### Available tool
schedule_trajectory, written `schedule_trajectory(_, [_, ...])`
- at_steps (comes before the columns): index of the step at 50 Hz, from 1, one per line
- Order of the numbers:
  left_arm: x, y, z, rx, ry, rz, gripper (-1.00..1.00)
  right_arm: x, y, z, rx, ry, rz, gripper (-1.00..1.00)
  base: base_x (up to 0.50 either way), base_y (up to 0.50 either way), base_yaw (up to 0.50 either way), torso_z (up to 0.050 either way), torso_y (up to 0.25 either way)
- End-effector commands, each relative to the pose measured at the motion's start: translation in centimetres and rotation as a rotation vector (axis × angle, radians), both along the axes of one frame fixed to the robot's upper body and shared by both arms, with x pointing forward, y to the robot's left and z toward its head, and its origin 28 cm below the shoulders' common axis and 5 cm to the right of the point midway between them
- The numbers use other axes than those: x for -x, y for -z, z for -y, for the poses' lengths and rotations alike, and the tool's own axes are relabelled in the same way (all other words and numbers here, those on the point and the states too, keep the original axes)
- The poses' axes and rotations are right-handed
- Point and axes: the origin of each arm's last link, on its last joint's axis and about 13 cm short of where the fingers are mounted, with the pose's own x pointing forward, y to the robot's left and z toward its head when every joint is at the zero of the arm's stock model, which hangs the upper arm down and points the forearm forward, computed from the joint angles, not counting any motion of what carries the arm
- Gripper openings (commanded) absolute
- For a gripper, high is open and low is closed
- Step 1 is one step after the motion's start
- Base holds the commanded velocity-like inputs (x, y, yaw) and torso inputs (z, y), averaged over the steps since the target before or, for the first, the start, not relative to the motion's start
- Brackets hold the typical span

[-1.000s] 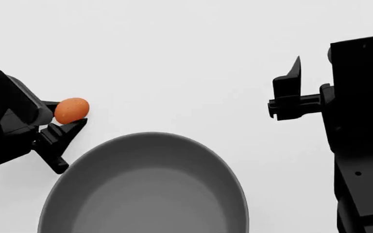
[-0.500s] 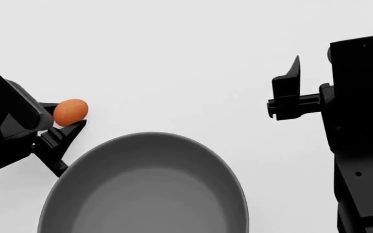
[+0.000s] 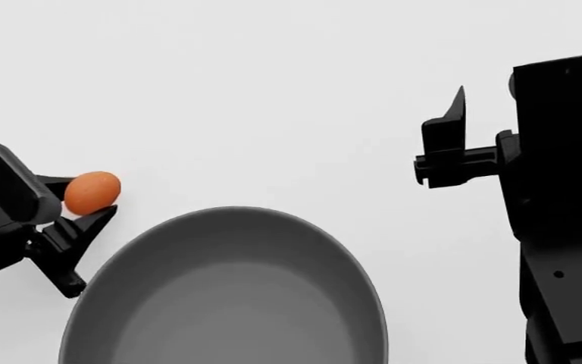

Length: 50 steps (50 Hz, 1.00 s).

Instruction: Place the eggs and milk next to the bowl.

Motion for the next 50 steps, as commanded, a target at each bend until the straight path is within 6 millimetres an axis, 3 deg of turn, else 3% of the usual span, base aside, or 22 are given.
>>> schedule_trajectory(1, [1.0, 0.5, -1.2, -0.021, 0.001, -0.031, -1.0, 0.0, -0.1, -0.1, -0.021, -0.019, 0.011, 1.0, 0.0, 0.0, 0.0, 0.0, 0.0])
schedule_trajectory(14, [3.9, -1.2, -2.2, -0.037, -0.019, -0.016, -1.0, 0.1, -0.3, -0.2, -0.018, -0.024, 0.013, 1.0, 0.0, 0.0, 0.0, 0.0, -0.001])
schedule_trajectory(31, [5.7, -1.5, -3.7, -0.044, 0.004, -0.014, -1.0, -0.1, -0.4, -0.3, -0.017, -0.031, 0.013, 1.0, 0.0, 0.0, 0.0, 0.0, 0.0])
schedule_trajectory(50, [7.0, -1.3, -3.5, -0.067, 0.119, -0.014, -1.0, 0.0, -0.2, -0.2, -0.023, -0.031, 0.013, 1.0, 0.0, 0.0, 0.0, 0.0, 0.0])
